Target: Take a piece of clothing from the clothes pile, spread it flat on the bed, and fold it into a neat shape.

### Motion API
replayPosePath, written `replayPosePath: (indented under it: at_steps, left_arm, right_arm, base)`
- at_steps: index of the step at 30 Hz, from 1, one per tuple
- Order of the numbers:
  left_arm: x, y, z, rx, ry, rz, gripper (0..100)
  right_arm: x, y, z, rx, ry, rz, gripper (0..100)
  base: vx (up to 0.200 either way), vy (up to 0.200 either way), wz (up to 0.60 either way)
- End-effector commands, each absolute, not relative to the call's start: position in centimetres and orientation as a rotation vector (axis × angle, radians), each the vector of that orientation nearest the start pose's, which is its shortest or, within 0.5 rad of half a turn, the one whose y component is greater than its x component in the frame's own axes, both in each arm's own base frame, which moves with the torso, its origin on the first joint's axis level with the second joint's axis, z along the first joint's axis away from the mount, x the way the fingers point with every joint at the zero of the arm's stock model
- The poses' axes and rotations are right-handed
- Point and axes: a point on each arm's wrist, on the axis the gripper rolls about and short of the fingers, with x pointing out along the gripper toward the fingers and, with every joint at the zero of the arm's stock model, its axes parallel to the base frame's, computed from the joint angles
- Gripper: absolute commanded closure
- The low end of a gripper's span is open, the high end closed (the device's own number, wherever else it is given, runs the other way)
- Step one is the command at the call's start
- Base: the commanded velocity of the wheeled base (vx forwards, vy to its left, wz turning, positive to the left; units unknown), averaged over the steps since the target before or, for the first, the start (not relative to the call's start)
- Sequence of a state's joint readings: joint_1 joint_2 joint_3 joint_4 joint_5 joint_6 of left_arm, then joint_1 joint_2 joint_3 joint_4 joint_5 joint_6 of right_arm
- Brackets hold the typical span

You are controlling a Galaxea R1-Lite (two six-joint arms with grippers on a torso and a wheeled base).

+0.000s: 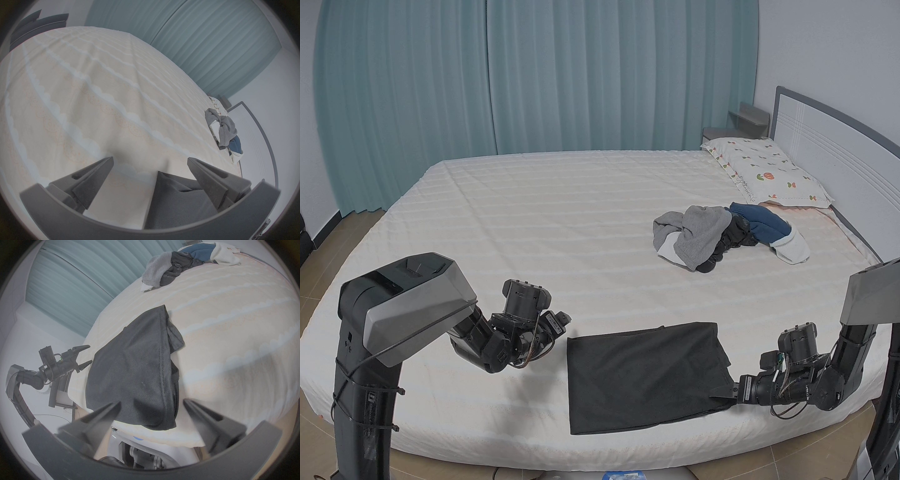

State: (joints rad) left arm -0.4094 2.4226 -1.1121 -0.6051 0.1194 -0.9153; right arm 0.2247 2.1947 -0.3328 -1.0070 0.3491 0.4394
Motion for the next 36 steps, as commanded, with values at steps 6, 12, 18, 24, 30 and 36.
replayPosePath:
  at_steps: [6, 12, 18, 24, 30, 36]
  left_arm:
    - [38.8, -16.6, -1.8, -0.689, 0.75, 0.052, 0]
    - [38.8, -16.6, -1.8, -0.689, 0.75, 0.052, 0]
    - [38.8, -16.6, -1.8, -0.688, 0.75, 0.051, 0]
    - [38.9, -16.4, -1.8, -0.692, 0.747, 0.055, 0]
    - [38.9, -16.3, -1.7, -0.691, 0.745, 0.056, 0]
    - [39.0, -16.3, -1.4, -0.697, 0.737, 0.053, 0]
  right_arm:
    - [25.2, 6.2, -1.8, 0.422, 0.996, 0.332, 100]
    - [25.1, 5.7, -1.5, 0.404, 1.016, 0.322, 100]
    - [25.0, 5.6, -1.6, 0.388, 1.019, 0.327, 100]
    - [24.9, 5.2, -1.8, 0.371, 1.021, 0.323, 100]
    - [24.9, 5.1, -2.0, 0.364, 1.027, 0.32, 100]
    - [25.1, 5.1, -2.1, 0.348, 1.034, 0.295, 0]
  base:
    - [0.0, 0.0, 0.0]
    - [0.0, 0.0, 0.0]
    - [0.0, 0.0, 0.0]
    - [0.0, 0.0, 0.0]
    - [0.0, 0.0, 0.0]
    - [0.0, 0.0, 0.0]
